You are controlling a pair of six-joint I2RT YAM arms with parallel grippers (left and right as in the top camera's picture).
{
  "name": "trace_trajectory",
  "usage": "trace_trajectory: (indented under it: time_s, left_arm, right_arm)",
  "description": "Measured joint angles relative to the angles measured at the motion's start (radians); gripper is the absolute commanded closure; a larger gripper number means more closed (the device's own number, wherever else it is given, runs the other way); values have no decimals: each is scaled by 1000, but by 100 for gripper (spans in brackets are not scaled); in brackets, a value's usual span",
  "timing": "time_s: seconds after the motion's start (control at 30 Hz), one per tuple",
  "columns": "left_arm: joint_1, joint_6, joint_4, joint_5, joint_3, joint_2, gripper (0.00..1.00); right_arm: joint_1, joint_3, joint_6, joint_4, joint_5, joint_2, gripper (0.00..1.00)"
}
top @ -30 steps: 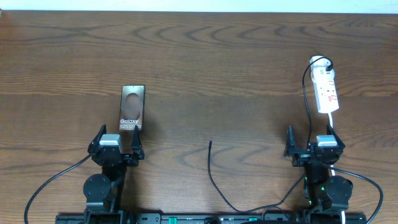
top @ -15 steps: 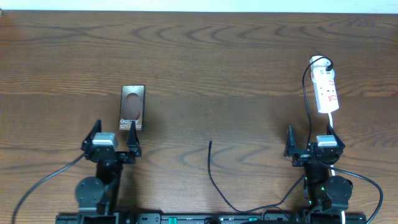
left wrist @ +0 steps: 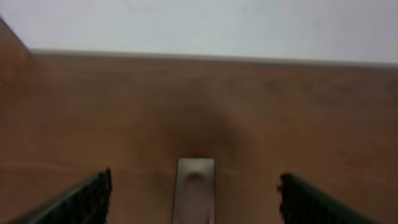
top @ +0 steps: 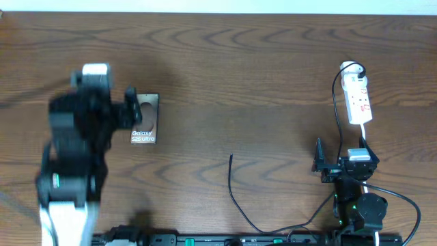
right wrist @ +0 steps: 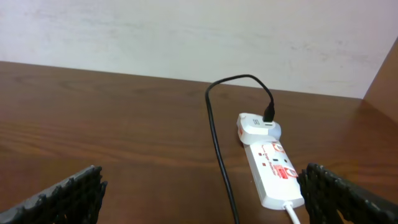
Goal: Plug charger to phone and switch on socket
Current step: 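Move the left gripper forward over the upright Galaxy phone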
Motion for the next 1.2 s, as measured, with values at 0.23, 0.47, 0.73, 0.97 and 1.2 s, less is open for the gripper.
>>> trace_trajectory:
  time_s: [0.23, 0.47, 0.73, 0.97, 1.2]
  left_arm:
    - [0, 0, -300, 16, 314, 439, 16]
    - [0, 0, -334, 56, 329, 683, 16]
    - [0, 10, -346, 58, 329, 796, 2]
    - [0, 8, -337, 59, 329, 809, 1]
    - [0, 8, -294, 59, 329, 809, 1]
  right_arm:
    - [0, 0, 0, 0, 0, 0, 1]
    - [0, 0, 0, 0, 0, 0, 1]
    - [0, 0, 0, 0, 0, 0, 1]
    - [0, 0, 0, 0, 0, 0, 1]
    - [0, 0, 0, 0, 0, 0, 1]
